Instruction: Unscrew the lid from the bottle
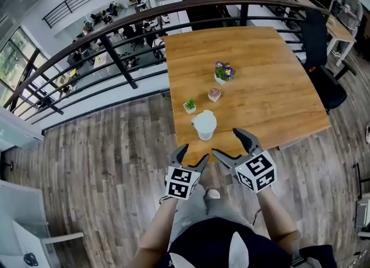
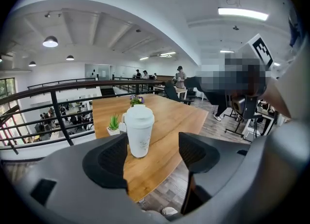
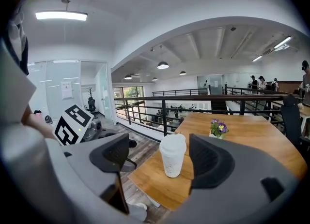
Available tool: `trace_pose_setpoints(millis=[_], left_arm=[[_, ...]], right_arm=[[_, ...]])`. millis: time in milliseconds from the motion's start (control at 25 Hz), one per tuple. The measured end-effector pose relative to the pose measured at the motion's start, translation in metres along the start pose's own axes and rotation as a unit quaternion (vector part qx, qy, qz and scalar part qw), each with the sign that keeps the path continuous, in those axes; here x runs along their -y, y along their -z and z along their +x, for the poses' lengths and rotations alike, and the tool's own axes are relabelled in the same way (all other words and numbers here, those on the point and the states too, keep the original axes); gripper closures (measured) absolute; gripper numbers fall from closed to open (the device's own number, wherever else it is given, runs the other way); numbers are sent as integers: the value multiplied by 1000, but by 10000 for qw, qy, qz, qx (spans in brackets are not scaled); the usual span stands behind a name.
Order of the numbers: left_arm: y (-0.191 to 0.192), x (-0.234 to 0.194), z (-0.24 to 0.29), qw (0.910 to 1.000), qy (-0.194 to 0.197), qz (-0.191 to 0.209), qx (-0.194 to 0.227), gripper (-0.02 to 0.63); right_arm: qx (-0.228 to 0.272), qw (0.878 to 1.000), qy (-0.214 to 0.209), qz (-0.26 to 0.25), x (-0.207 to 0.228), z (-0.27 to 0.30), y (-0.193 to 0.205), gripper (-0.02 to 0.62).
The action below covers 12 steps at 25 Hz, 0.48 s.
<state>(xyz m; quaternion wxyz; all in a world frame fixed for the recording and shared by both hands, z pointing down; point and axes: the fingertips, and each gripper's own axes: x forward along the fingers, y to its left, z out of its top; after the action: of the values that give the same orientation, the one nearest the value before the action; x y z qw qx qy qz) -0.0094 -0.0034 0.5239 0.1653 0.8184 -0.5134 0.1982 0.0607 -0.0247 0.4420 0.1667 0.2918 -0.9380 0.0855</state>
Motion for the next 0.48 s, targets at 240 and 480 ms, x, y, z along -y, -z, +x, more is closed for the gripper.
trace_pose_setpoints(millis=[240, 480], left_arm=[[17, -12, 22, 9995, 172, -89, -254, 287], [26, -22, 46, 9984, 361, -5, -441, 287]], right_arm=[[-353, 9993, -24, -99, 8, 26, 6, 165], [-625, 9980, 22, -99, 17, 49, 10, 153]])
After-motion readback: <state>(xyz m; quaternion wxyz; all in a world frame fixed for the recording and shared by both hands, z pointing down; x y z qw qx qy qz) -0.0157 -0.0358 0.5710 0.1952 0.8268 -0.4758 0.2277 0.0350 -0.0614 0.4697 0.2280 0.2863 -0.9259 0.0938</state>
